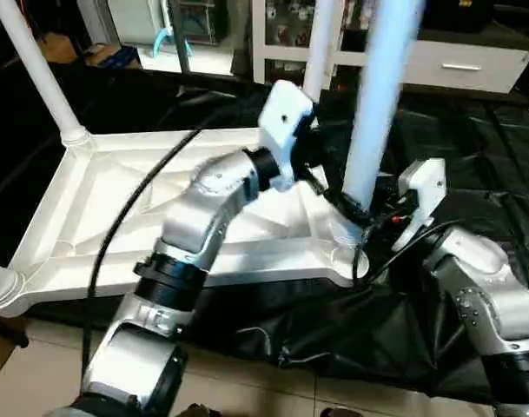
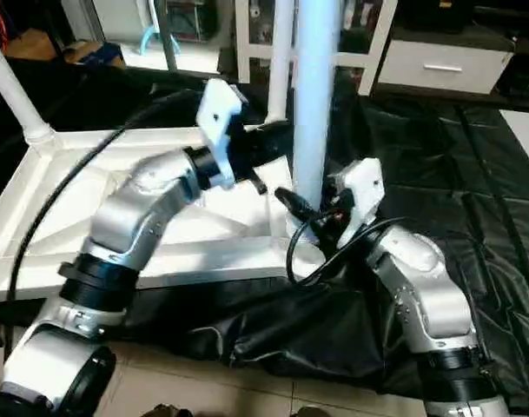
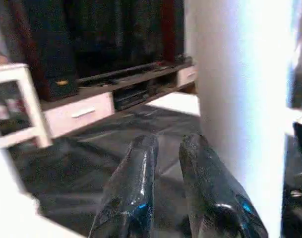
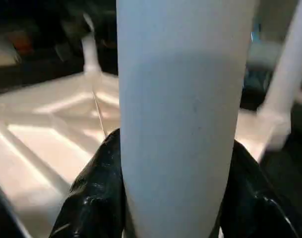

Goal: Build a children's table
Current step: Insert table leg to table base

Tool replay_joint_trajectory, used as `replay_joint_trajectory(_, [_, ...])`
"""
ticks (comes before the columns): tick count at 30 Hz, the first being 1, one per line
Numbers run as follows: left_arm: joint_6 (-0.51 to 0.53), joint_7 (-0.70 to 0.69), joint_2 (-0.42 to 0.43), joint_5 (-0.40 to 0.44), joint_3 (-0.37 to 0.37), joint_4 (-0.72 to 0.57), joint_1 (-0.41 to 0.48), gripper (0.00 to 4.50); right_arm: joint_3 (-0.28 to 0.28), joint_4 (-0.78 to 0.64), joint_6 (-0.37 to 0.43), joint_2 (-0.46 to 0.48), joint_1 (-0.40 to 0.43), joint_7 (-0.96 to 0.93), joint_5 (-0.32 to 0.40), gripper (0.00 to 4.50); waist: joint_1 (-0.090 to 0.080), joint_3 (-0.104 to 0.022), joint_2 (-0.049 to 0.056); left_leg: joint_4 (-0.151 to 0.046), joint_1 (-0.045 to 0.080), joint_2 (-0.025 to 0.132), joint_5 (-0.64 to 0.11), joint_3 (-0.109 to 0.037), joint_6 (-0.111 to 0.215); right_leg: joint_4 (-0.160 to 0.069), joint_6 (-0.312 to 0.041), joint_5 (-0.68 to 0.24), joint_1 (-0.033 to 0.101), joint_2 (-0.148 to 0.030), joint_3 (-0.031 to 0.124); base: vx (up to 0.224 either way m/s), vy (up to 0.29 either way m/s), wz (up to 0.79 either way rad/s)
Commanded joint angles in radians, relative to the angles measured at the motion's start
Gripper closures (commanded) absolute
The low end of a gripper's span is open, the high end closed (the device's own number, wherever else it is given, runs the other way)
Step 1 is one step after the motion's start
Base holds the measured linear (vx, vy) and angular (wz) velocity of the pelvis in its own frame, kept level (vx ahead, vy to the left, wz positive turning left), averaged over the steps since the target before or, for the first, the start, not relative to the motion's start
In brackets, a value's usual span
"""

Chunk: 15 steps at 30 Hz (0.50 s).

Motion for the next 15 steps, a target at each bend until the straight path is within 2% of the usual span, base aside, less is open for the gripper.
replay_joint_trajectory(1, [-0.018, 0.021, 0.030, 0.036, 0.020, 0.016, 0.006, 3.50, -0.025, -0.004, 0.011, 0.000, 0.001, -0.002, 0.008, 2.66, -0.001, -0.076, -0.017, -0.066, 0.022, -0.001, -0.176, 0.003, 0.091, -0.053, -0.238, -0.123, 0.051, 0.019, -0.005, 0.000, 0.000, 0.00])
replay_joint_trajectory(4, [-0.022, 0.053, 0.097, 0.053, 0.034, 0.041, 0.019, 3.50, -0.058, -0.005, 0.035, 0.001, 0.002, 0.007, 0.057, 2.66, -0.001, -0.077, -0.013, -0.067, 0.022, -0.002, -0.174, 0.001, 0.091, -0.049, -0.230, -0.113, 0.051, 0.019, -0.006, 0.000, 0.000, 0.00])
replay_joint_trajectory(5, [-0.036, 0.055, 0.127, 0.067, 0.034, 0.053, 0.028, 3.50, -0.084, -0.013, 0.064, 0.004, -0.003, 0.012, 0.105, 2.66, -0.002, -0.076, -0.020, -0.066, 0.022, -0.002, -0.167, 0.003, 0.094, -0.049, -0.234, -0.099, 0.049, 0.020, -0.006, 0.000, 0.000, 0.00])
replay_joint_trajectory(7, [-0.066, 0.048, 0.174, 0.099, 0.035, 0.079, 0.043, 3.50, -0.133, -0.027, 0.134, 0.006, -0.015, 0.025, 0.202, 2.66, 0.000, -0.078, -0.013, -0.066, 0.024, -0.002, -0.153, 0.001, 0.106, -0.046, -0.242, -0.080, 0.050, 0.020, -0.006, 0.000, 0.000, 0.00])
replay_joint_trajectory(9, [-0.148, -0.020, 0.251, 0.152, 0.004, 0.110, 0.079, 3.50, -0.186, -0.057, 0.269, -0.026, -0.026, 0.099, 0.367, 2.66, 0.000, -0.079, -0.011, -0.066, 0.024, -0.002, -0.135, -0.002, 0.123, -0.042, -0.247, -0.046, 0.053, 0.021, -0.007, 0.000, 0.000, 0.00])
replay_joint_trajectory(10, [-0.148, -0.020, 0.251, 0.152, 0.004, 0.110, 0.079, 3.50, -0.186, -0.057, 0.269, -0.026, -0.026, 0.099, 0.367, 2.66, 0.001, -0.079, -0.009, -0.066, 0.025, -0.001, -0.130, -0.001, 0.125, -0.041, -0.250, -0.034, 0.053, 0.021, -0.007, 0.000, 0.000, 0.00])
replay_joint_trajectory(11, [-0.167, -0.058, 0.272, 0.154, -0.005, 0.109, 0.096, 3.50, -0.208, -0.063, 0.313, -0.035, -0.031, 0.119, 0.427, 2.66, 0.002, -0.079, -0.008, -0.066, 0.027, 0.000, -0.119, 0.000, 0.120, -0.039, -0.258, -0.018, 0.050, 0.021, -0.007, 0.000, 0.000, 0.00])
replay_joint_trajectory(12, [-0.170, -0.139, 0.297, 0.127, -0.022, 0.083, 0.134, 3.50, -0.256, -0.072, 0.424, -0.055, -0.037, 0.155, 0.574, 2.66, 0.005, -0.078, -0.008, -0.067, 0.030, 0.001, -0.127, 0.000, 0.122, -0.039, -0.271, -0.022, 0.050, 0.018, -0.006, 0.000, 0.000, 0.00])
replay_joint_trajectory(13, [-0.151, -0.211, 0.314, 0.094, -0.041, 0.046, 0.170, 3.50, -0.282, -0.069, 0.491, -0.074, -0.034, 0.186, 0.664, 2.66, 0.006, -0.077, -0.008, -0.069, 0.032, 0.002, -0.136, 0.002, 0.122, -0.041, -0.277, -0.029, 0.049, 0.018, -0.006, 0.000, 0.000, 0.00])
replay_joint_trajectory(14, [-0.149, -0.217, 0.316, 0.090, -0.043, 0.042, 0.174, 3.50, -0.285, -0.069, 0.497, -0.076, -0.033, 0.188, 0.672, 2.66, 0.011, -0.077, -0.010, -0.070, 0.031, 0.004, -0.137, 0.000, 0.121, -0.038, -0.286, -0.036, 0.051, 0.015, -0.006, 0.000, 0.000, 0.00])
replay_joint_trajectory(15, [-0.136, -0.260, 0.325, 0.069, -0.054, 0.019, 0.196, 3.50, -0.299, -0.067, 0.534, -0.088, -0.030, 0.206, 0.723, 2.66, 0.014, -0.074, -0.008, -0.072, 0.032, 0.006, -0.147, 0.003, 0.113, -0.040, -0.288, -0.051, 0.046, 0.015, -0.006, 0.000, 0.000, 0.00])
